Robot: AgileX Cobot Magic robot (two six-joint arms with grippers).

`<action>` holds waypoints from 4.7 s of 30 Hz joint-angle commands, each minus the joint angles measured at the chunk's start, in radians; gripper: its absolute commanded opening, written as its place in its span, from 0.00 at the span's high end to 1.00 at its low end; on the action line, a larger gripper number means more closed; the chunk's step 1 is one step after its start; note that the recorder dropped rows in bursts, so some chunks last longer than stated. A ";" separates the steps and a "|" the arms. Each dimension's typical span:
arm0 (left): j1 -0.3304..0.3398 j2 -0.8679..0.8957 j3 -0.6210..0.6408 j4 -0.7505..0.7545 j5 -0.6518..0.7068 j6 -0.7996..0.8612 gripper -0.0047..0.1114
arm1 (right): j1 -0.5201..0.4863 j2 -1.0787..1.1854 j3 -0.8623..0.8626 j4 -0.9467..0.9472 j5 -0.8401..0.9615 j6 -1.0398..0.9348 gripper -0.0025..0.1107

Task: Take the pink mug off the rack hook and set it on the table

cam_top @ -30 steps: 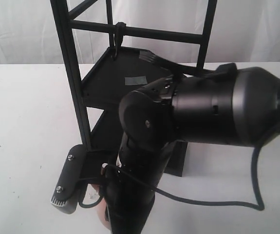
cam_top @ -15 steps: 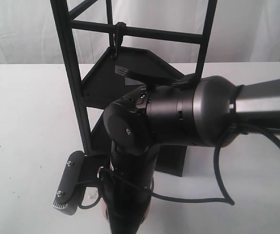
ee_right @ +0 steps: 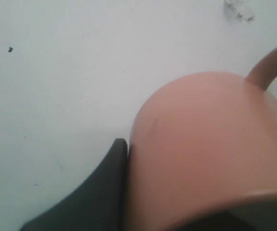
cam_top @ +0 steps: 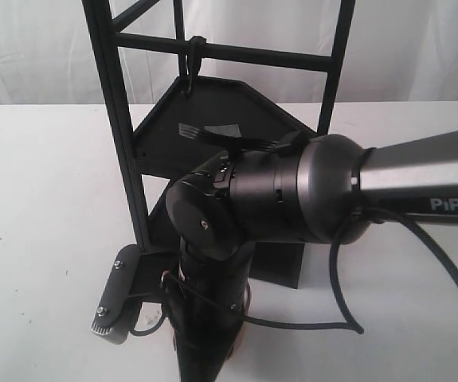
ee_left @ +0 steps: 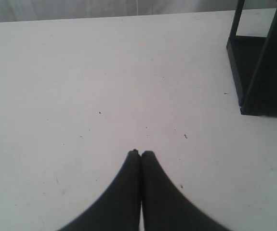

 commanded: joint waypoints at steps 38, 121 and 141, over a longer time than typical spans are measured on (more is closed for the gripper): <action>0.002 -0.005 0.003 0.000 -0.004 -0.003 0.96 | -0.008 0.033 -0.006 0.014 0.023 0.002 0.98; 0.002 -0.005 0.003 0.000 -0.004 -0.003 0.96 | -0.740 -1.707 0.925 0.278 -0.412 0.283 0.98; 0.002 -0.005 0.003 -0.001 -0.013 -0.003 0.96 | -0.913 -1.845 1.122 0.252 -0.620 0.276 0.98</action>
